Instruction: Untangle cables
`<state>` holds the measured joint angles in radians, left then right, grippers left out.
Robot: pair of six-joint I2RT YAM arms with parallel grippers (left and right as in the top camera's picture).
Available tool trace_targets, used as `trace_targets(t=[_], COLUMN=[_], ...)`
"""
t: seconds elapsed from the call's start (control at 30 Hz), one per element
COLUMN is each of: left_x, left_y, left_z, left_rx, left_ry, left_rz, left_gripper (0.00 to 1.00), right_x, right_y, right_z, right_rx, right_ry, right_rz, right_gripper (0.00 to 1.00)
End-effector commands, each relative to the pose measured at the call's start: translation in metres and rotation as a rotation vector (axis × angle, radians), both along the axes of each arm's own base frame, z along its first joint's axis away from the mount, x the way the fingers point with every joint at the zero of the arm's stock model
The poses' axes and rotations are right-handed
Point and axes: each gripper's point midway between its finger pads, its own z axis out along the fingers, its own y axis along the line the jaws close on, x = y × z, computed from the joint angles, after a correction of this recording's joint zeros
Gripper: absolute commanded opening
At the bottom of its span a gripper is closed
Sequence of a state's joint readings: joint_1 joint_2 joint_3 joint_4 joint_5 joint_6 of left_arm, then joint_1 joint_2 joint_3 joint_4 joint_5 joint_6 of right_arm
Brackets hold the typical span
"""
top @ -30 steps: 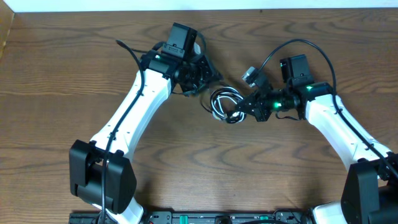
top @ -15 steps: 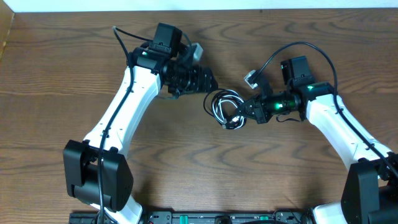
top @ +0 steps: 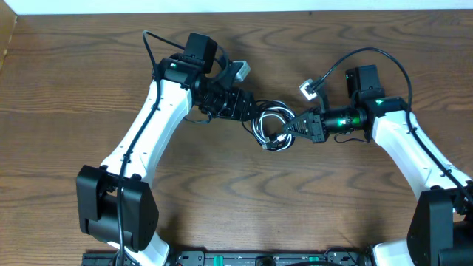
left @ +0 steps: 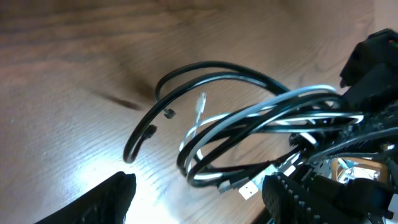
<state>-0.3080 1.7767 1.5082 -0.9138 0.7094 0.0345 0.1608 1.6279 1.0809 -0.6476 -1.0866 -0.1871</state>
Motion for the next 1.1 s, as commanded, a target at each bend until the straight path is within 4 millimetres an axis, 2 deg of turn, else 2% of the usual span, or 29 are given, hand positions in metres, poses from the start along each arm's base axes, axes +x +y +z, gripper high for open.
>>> trace_targets(t=[0.0,0.2,0.3,0.53,0.8,0.93,1.07], left_x=[-0.008,-0.012,-0.009,0.002,-0.002,0.004,0.012], left_y=[-0.011,-0.03,-0.034,-0.032,-0.042,-0.037,-0.041], left_z=[-0.005,-0.007,-0.006,-0.012,-0.027,-0.042,-0.042], left_rx=[-0.024,-0.03,-0.039,-0.003,0.013,0.067,0.053], left_ry=[0.007,-0.015,-0.04,-0.073,-0.048,-0.051,-0.063], left_rz=[-0.051,-0.099,-0.107,-0.082,-0.114,-0.099,-0.074], left_gripper=[0.7,0.7,0.67,0.63,0.59,0.56,0.53], right_x=[-0.004,-0.004,-0.004,-0.006,-0.005,-0.005,-0.006], right_y=[0.004,0.004,0.004,0.005,0.005,0.005,0.005], right_z=[0.017,0.017,0.017,0.02,0.02,0.02,0.02], right_rx=[0.073,0.073,0.073,0.093,0.093,0.093,0.093], right_ry=[0.0,0.0,0.0,0.003,0.003,0.003,0.003], right_rz=[0.023,0.023,0.023,0.031,0.031,0.031,0.031], right_gripper=[0.01,0.01,0.01,0.01,0.01,0.01,0.01])
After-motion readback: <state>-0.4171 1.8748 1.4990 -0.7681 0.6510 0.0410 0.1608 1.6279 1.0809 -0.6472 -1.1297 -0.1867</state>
